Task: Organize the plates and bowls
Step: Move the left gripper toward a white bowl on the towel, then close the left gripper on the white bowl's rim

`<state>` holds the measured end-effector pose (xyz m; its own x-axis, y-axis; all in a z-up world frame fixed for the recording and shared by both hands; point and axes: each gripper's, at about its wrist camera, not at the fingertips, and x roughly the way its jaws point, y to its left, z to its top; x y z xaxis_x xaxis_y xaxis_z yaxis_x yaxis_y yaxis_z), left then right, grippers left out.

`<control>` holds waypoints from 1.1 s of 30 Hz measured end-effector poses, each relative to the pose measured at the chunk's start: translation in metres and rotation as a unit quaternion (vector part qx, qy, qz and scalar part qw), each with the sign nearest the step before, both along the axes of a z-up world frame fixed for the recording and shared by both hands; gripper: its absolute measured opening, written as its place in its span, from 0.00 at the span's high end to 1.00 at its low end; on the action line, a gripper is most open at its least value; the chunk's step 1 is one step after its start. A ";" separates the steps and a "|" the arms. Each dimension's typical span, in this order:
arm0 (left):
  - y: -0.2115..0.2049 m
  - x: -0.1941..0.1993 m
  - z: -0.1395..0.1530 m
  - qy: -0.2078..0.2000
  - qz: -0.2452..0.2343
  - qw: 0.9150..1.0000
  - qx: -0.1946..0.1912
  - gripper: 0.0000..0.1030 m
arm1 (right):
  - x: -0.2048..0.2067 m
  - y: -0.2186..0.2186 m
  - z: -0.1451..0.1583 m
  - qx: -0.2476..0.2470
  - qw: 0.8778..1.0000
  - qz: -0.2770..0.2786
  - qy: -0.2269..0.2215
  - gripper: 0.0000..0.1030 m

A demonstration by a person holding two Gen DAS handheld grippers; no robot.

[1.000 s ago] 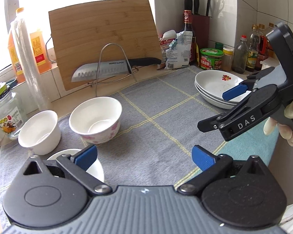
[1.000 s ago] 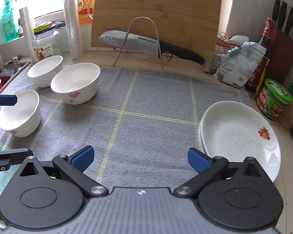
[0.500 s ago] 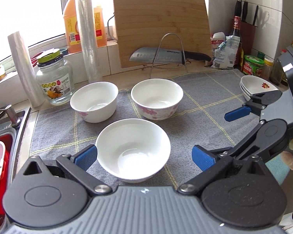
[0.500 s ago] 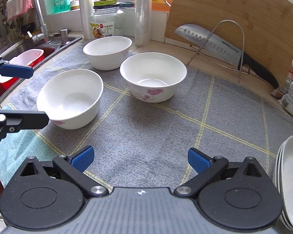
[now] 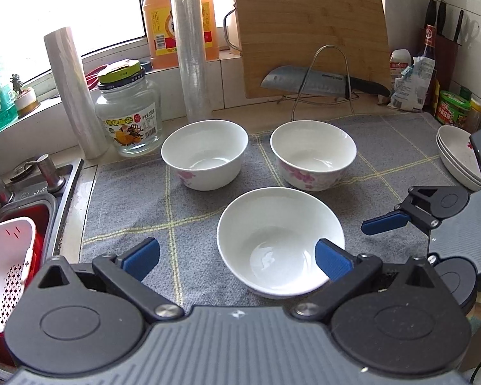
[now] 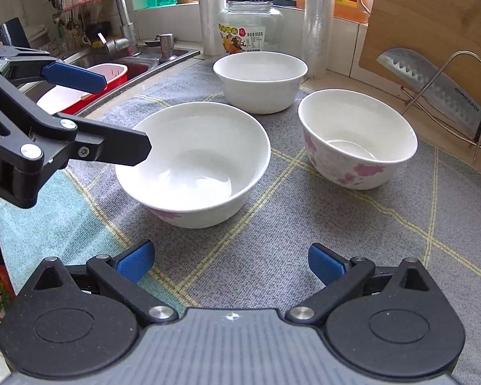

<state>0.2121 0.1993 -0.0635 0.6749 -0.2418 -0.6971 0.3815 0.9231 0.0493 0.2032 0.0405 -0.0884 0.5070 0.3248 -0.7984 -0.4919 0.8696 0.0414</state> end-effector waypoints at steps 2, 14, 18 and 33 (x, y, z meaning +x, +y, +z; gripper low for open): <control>0.005 0.004 -0.002 0.002 -0.017 1.000 -0.001 0.01 | -0.001 0.007 -0.006 -0.009 1.000 -0.008 0.010 0.00; 0.023 0.028 -0.013 0.017 -0.070 0.997 -0.026 0.01 | -0.017 0.012 -0.014 -0.012 0.999 -0.030 -0.035 0.00; 0.024 0.037 -0.014 0.021 -0.089 0.995 -0.031 0.01 | -0.019 0.014 -0.014 -0.009 0.998 -0.047 -0.042 0.00; 0.020 0.059 -0.009 0.026 -0.151 0.988 -0.019 0.01 | -0.022 0.040 -0.007 -0.026 0.996 -0.044 -0.079 0.00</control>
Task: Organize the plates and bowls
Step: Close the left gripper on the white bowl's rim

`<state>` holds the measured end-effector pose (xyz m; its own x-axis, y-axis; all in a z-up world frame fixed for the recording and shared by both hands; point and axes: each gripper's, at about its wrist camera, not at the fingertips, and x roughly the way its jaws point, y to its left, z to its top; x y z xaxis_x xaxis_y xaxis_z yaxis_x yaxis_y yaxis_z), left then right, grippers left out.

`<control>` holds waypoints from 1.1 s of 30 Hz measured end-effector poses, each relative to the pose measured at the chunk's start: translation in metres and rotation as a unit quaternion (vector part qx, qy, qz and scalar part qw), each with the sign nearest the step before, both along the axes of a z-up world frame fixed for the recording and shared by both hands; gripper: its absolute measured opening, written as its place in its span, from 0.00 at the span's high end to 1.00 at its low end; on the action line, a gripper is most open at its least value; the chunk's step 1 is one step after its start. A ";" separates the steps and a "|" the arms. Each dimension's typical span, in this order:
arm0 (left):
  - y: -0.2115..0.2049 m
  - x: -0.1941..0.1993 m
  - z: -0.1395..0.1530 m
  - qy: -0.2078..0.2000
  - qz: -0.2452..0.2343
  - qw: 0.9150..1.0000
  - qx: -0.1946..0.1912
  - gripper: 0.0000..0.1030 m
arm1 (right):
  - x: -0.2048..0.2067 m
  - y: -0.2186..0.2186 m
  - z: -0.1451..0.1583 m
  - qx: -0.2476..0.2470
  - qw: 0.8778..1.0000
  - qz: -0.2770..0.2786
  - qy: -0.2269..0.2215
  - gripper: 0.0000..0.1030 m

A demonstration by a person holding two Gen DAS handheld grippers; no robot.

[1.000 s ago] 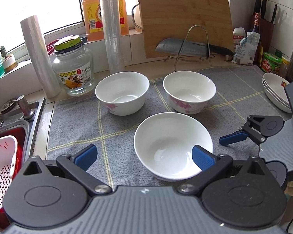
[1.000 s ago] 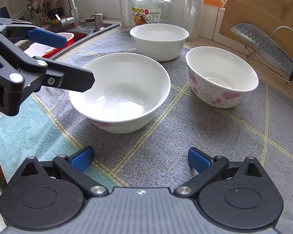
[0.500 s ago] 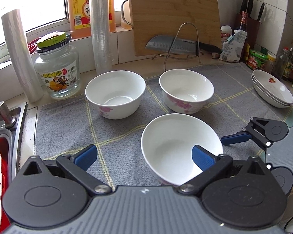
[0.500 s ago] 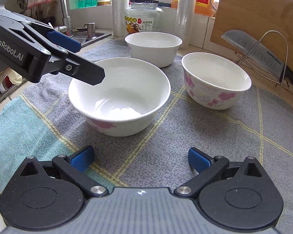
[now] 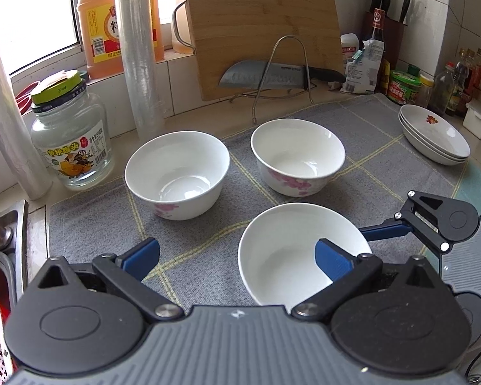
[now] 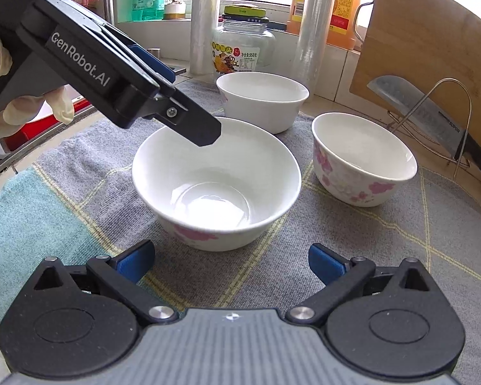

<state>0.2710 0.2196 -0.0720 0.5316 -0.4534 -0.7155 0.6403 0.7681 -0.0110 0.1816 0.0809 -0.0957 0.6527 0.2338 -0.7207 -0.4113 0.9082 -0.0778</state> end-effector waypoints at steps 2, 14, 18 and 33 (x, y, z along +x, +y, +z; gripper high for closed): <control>-0.002 0.000 -0.001 0.011 -0.015 1.000 -0.002 0.01 | 0.001 0.005 0.002 -0.003 1.000 0.004 -0.007 0.00; -0.021 0.016 -0.006 0.096 -0.057 0.994 -0.011 0.16 | 0.007 0.015 0.003 -0.016 1.000 0.014 -0.019 0.00; -0.024 0.022 -0.011 0.118 -0.062 0.991 -0.009 0.16 | 0.009 0.013 0.005 -0.006 1.000 0.008 -0.020 0.00; -0.031 0.029 -0.012 0.119 -0.096 0.988 0.021 0.08 | 0.014 0.016 0.008 0.006 1.000 0.003 -0.028 0.00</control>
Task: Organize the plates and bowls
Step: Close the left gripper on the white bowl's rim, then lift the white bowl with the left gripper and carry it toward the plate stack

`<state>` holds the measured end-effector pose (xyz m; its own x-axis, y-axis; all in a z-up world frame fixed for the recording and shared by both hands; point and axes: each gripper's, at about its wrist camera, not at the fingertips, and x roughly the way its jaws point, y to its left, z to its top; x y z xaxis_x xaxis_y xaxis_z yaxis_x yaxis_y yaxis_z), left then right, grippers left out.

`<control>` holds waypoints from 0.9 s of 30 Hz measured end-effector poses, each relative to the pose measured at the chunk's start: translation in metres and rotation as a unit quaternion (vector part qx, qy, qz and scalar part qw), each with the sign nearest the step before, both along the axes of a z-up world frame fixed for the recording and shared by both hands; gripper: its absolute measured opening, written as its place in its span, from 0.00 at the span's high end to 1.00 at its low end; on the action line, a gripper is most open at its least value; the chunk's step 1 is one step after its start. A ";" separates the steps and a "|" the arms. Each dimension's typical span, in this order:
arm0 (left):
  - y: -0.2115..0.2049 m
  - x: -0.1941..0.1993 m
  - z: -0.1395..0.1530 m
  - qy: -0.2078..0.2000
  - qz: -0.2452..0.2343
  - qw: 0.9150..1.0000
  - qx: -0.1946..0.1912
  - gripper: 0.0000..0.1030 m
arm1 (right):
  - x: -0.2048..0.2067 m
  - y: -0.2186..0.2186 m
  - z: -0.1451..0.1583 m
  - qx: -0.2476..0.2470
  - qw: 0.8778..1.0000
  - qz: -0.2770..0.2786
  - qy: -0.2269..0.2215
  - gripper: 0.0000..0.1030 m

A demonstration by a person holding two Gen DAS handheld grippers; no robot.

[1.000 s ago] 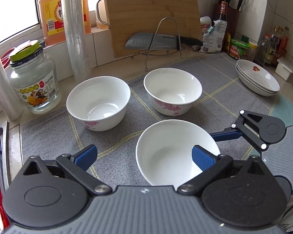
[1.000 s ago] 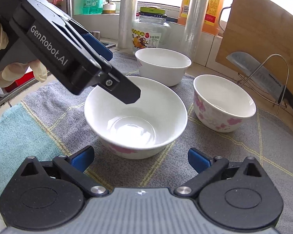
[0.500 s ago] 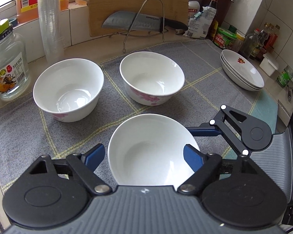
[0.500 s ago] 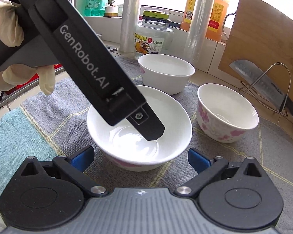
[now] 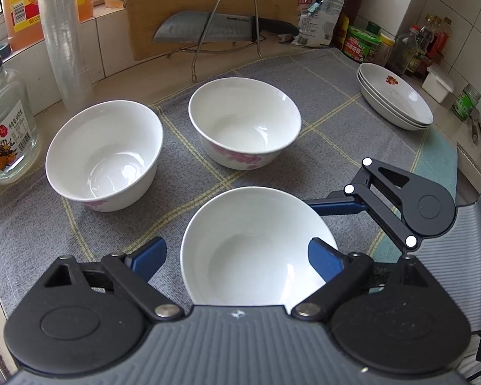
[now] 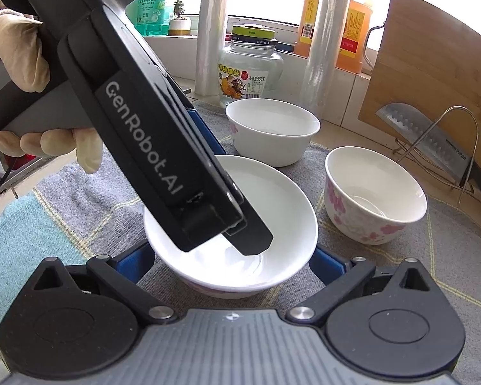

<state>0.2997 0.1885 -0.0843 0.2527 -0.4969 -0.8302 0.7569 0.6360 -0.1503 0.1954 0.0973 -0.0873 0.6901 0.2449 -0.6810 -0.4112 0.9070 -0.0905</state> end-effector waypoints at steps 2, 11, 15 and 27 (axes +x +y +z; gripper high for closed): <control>0.000 0.001 -0.001 0.009 -0.001 1.000 -0.001 0.08 | 0.001 -0.001 0.000 0.001 1.000 -0.002 0.000 0.00; -0.002 0.006 -0.001 0.036 -0.012 0.999 0.022 0.16 | 0.000 -0.004 0.001 0.009 1.000 -0.002 0.003 0.01; -0.004 0.007 -0.001 0.041 -0.020 0.999 0.025 0.17 | -0.001 -0.006 0.002 0.018 1.000 -0.007 0.003 0.02; -0.011 0.008 -0.001 0.046 -0.035 0.998 0.028 0.20 | -0.003 -0.008 0.002 0.030 0.999 -0.014 0.009 0.09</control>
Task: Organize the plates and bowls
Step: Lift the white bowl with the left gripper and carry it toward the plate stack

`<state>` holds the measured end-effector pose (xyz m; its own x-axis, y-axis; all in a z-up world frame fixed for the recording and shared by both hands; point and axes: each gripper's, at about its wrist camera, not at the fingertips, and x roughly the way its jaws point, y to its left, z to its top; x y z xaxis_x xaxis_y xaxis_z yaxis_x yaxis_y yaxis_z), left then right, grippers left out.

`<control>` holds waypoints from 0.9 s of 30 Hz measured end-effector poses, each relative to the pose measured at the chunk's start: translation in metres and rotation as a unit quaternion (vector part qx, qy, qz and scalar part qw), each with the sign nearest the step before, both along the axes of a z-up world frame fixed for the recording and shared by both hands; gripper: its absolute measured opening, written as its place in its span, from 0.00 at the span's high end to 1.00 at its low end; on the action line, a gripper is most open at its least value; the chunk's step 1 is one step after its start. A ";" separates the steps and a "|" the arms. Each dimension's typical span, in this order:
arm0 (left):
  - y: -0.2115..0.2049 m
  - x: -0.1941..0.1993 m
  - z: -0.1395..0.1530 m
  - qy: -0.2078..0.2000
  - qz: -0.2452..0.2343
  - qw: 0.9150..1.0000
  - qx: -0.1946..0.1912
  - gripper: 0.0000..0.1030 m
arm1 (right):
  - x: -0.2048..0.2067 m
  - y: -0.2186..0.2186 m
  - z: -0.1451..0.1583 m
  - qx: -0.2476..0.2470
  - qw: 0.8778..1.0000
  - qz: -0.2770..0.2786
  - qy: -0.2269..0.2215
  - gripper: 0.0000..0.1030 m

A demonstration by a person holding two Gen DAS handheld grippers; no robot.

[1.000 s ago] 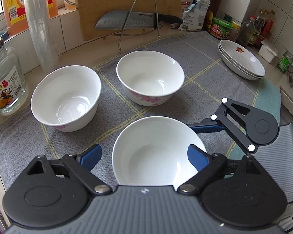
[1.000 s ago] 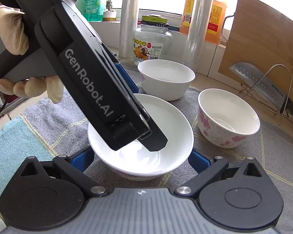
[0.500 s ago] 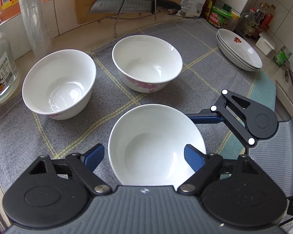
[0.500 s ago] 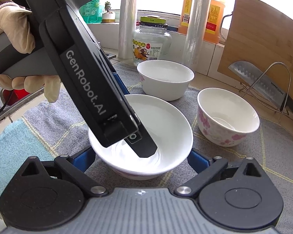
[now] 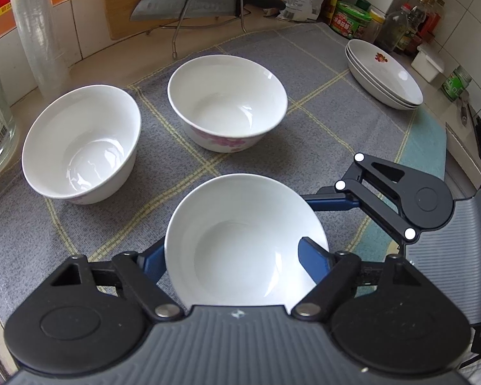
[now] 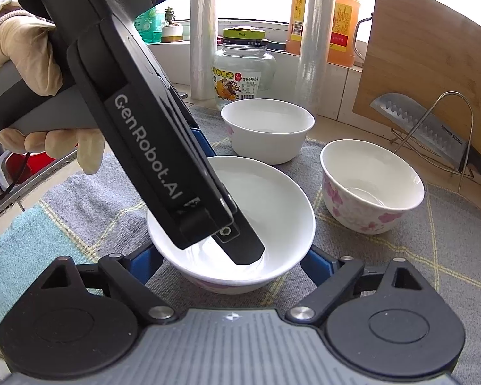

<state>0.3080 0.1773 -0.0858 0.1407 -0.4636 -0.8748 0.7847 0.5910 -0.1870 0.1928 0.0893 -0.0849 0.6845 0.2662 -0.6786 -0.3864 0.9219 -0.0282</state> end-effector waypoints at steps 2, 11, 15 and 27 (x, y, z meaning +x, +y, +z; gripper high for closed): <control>0.001 0.000 0.000 0.001 0.001 1.000 -0.002 0.20 | 0.000 0.000 0.000 0.001 1.000 -0.001 0.001 0.09; 0.002 0.000 0.002 0.005 0.006 1.000 -0.005 0.25 | 0.000 0.000 0.003 -0.002 1.000 -0.002 0.008 0.09; 0.000 -0.003 0.004 0.004 0.006 1.000 -0.007 0.25 | -0.002 -0.002 0.006 -0.002 1.000 -0.002 0.008 0.09; -0.032 -0.019 0.018 -0.005 -0.008 1.000 -0.019 0.25 | -0.021 -0.032 0.019 -0.011 1.000 -0.015 0.000 0.09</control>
<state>0.2890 0.1451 -0.0679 0.1413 -0.4992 -0.8549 0.7956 0.5711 -0.2020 0.1718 0.0576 -0.0661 0.6915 0.2300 -0.6848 -0.3586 0.9322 -0.0490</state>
